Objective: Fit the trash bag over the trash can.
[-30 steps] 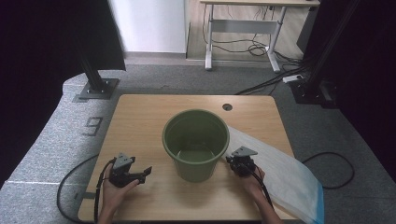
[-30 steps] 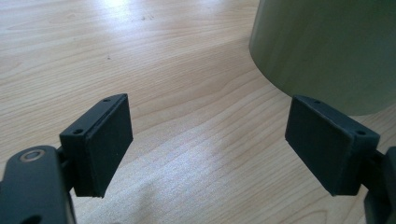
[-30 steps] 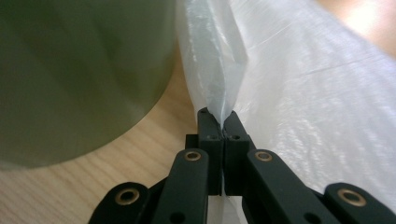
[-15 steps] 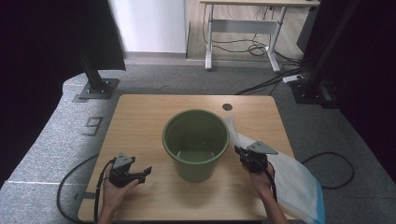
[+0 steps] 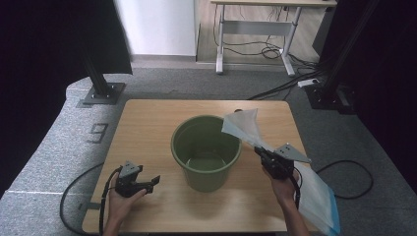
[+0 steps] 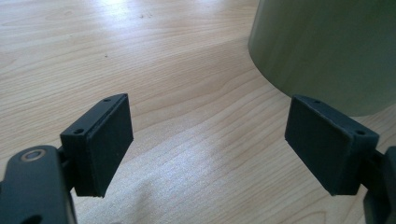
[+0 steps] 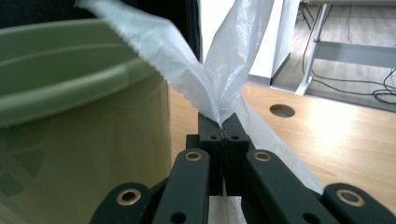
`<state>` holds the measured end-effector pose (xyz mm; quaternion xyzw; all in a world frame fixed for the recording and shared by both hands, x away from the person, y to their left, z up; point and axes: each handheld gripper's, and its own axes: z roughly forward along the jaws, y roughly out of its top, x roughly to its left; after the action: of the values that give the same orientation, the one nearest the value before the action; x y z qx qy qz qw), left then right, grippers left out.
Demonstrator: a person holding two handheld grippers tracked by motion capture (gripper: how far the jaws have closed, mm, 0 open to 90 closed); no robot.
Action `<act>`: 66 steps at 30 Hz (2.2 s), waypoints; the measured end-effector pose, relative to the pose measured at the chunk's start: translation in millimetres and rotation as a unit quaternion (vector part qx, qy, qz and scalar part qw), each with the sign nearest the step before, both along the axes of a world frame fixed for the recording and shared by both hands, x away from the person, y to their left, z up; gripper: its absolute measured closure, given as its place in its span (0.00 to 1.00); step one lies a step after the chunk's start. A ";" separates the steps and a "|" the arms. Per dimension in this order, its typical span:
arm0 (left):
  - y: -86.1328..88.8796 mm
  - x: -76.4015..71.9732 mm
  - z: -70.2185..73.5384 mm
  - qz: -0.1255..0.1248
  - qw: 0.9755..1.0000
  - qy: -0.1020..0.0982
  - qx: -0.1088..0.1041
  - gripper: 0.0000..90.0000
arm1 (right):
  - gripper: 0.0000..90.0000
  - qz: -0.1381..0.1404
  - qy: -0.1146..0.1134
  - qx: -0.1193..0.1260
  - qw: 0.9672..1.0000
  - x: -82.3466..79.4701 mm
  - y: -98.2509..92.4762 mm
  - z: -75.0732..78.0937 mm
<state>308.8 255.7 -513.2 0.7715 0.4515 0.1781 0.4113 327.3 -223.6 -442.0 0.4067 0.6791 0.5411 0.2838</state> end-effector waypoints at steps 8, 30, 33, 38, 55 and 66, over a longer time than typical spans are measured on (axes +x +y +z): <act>0.6 0.3 -1.0 0.001 1.000 0.002 -0.001 0.17 | 0.98 -0.008 -0.030 0.034 0.999 -7.1 -9.4 26.9; 1.5 -0.2 -0.5 0.002 1.000 0.000 -0.004 0.17 | 0.98 0.029 -0.130 0.035 0.990 -43.5 11.1 117.4; 1.7 -0.3 -0.4 0.003 1.000 0.000 -0.005 0.17 | 0.98 0.044 -0.130 0.030 0.990 -46.4 21.1 117.1; 2.2 -0.4 -0.2 0.003 1.000 -0.001 -0.004 0.17 | 0.98 0.070 -0.117 0.020 0.990 -46.3 36.5 110.3; 0.6 0.4 -2.1 -0.002 1.000 0.002 0.003 0.18 | 0.98 0.159 -0.038 0.001 0.987 -33.7 82.5 63.8; -1.4 1.4 -4.1 -0.005 1.000 0.007 0.007 0.18 | 0.87 0.177 0.000 -0.004 0.984 -27.3 90.0 44.4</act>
<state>310.2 254.4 -517.3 0.7781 0.4490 0.1740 0.4033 299.9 -133.6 -397.6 0.2791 0.7425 0.5799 0.1858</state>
